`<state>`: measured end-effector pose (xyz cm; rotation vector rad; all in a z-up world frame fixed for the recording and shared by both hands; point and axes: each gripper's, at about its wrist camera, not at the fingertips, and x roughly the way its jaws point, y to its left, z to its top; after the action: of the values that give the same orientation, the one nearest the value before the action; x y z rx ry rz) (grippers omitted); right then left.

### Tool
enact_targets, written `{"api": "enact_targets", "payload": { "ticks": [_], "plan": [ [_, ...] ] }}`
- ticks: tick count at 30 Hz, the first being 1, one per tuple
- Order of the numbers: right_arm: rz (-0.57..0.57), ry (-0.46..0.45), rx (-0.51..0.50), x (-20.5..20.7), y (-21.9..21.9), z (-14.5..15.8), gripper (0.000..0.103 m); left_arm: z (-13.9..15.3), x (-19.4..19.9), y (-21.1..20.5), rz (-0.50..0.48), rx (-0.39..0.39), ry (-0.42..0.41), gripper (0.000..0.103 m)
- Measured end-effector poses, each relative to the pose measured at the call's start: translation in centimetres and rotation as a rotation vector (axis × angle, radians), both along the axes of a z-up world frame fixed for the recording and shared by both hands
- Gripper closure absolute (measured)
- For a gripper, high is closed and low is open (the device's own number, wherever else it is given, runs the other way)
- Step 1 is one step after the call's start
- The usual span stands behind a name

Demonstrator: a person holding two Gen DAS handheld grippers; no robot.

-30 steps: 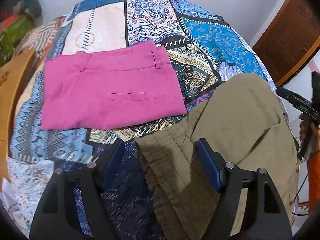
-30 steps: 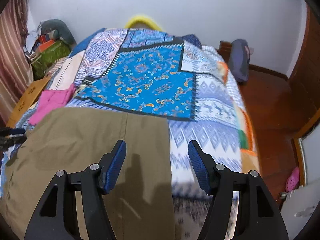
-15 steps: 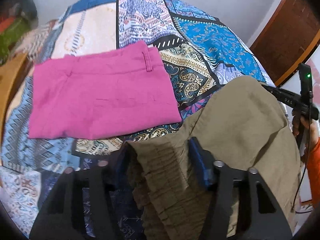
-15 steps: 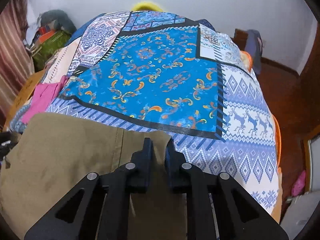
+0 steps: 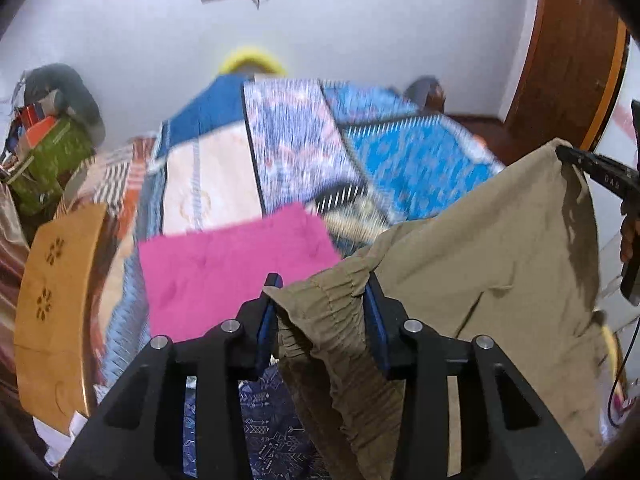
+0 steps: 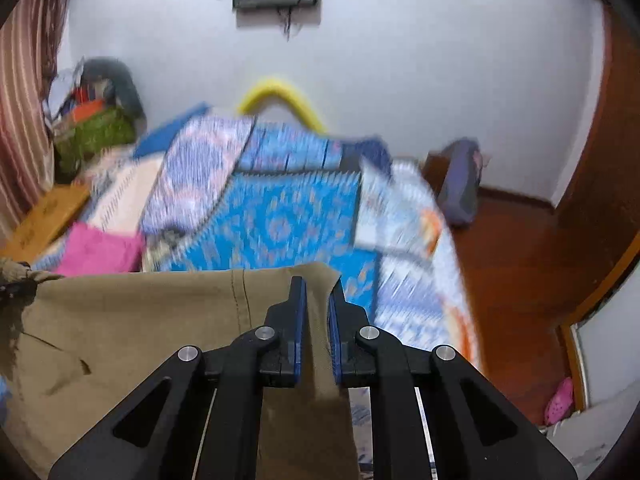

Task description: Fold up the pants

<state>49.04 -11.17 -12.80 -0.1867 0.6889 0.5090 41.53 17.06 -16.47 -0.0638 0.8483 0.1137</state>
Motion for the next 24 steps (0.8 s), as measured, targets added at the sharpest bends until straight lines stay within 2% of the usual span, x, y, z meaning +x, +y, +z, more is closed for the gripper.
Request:
{"api": "enact_targets", "payload": {
  "ticks": [4,9,17,24],
  "plan": [
    [-0.004,-0.056,0.043,-2.5,-1.9,4.3,0.094,2.9,-1.9,-1.4,-0.021,0.019,-0.059,0.063],
    [-0.002,-0.073,0.084,-7.1,-4.8,6.4,0.094,4.3,-5.2,-2.8,-0.052,0.011,-0.076,0.063],
    [-0.004,-0.036,0.166,-13.9,-8.5,6.2,0.094,4.5,-11.4,-4.9,-0.087,0.003,-0.068,0.063],
    [0.01,0.01,0.181,-19.9,-10.5,4.1,0.094,2.4,-17.3,-6.2,-0.131,-0.019,-0.041,0.063]
  ]
}}
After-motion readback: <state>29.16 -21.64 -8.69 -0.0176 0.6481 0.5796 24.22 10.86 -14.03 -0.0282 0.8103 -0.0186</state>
